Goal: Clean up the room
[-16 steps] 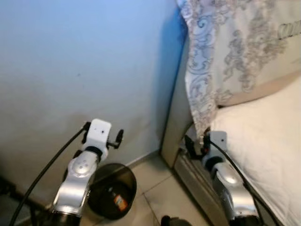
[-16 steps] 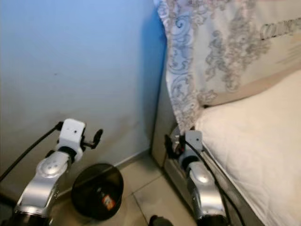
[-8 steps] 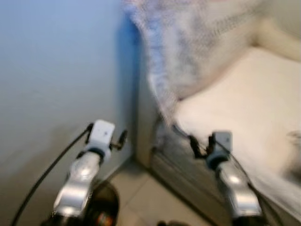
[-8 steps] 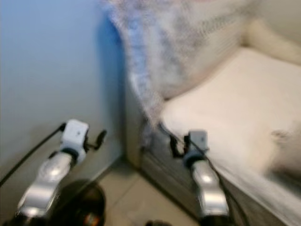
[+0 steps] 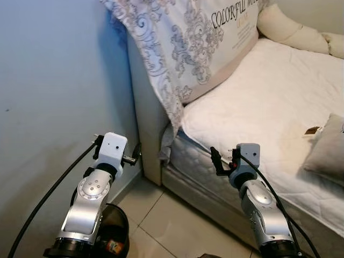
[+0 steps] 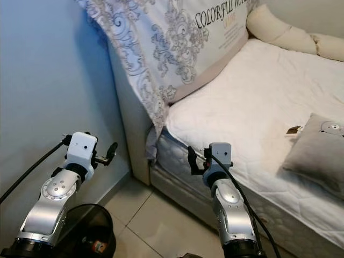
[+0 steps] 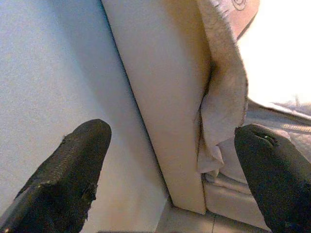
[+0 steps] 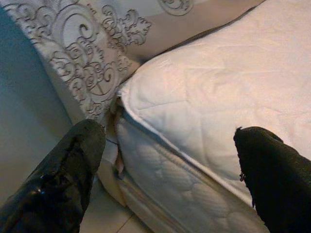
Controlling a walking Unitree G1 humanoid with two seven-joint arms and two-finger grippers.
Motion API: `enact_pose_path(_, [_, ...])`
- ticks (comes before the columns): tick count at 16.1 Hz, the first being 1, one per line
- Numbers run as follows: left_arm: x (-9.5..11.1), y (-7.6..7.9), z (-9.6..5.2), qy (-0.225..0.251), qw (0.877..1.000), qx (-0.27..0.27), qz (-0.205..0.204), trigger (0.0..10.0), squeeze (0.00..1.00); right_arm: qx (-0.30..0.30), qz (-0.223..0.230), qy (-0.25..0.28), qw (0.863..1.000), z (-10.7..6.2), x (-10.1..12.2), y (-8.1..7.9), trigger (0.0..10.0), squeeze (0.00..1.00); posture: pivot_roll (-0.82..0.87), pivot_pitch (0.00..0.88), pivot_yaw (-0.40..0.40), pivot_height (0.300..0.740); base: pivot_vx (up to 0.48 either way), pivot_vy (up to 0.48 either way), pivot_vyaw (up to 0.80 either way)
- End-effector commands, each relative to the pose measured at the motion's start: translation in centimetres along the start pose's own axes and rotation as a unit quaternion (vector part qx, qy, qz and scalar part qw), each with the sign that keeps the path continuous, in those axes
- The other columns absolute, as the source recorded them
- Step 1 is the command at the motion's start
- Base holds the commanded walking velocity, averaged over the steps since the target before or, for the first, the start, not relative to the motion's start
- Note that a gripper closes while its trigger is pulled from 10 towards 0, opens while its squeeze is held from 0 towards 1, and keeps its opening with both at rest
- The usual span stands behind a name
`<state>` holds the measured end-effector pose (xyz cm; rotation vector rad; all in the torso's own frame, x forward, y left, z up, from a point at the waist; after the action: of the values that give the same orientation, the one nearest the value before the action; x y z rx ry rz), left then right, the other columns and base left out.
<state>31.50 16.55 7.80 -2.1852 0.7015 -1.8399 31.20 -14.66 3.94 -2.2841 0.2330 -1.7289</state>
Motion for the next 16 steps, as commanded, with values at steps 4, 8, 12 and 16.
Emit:
enact_pose_path(4, [0.43,-0.15,0.24,0.006,1.000,-0.002,0.001,10.0,0.26,-0.015,0.000,0.013,1.000,0.17,0.91,0.57,10.0,1.00,-0.02,0.000,-0.004,0.740,0.000,-0.336,-0.54])
enact_pose_path(8, [0.46,-0.15,0.29,0.008,1.000,-0.003,-0.001,10.0,0.25,-0.014,0.002,0.016,1.000,0.26,1.12,0.41,10.0,1.00,-0.02,0.000,-0.002,0.740,0.000,-0.230,-0.78])
enact_pose_path(12, [0.40,-0.26,0.44,0.003,1.000,0.001,-0.014,10.0,0.23,-0.018,0.002,0.019,1.000,0.39,1.38,0.44,10.0,1.00,-0.02,0.000,-0.003,0.740,0.000,0.000,-0.77])
enact_pose_path(16, [0.66,-0.47,0.57,0.011,1.000,0.002,-0.027,10.0,0.25,-0.020,0.000,0.023,1.000,0.53,1.69,0.48,10.0,1.00,-0.02,0.000,-0.006,0.740,0.000,0.000,-0.77])
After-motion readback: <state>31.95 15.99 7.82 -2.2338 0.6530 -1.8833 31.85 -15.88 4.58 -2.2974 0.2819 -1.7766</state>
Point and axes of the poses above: a point about 5 cm out from each wrist's last joint towards the gripper, its own z axis pointing out of the wrist towards the gripper, its own x axis along the axis of the wrist's last joint, y = z × x, the point moved 4 cm from there along z, pointing out of the wrist towards the gripper, and after that the axes turned 12 degrees about z, right-handed, at the moved point
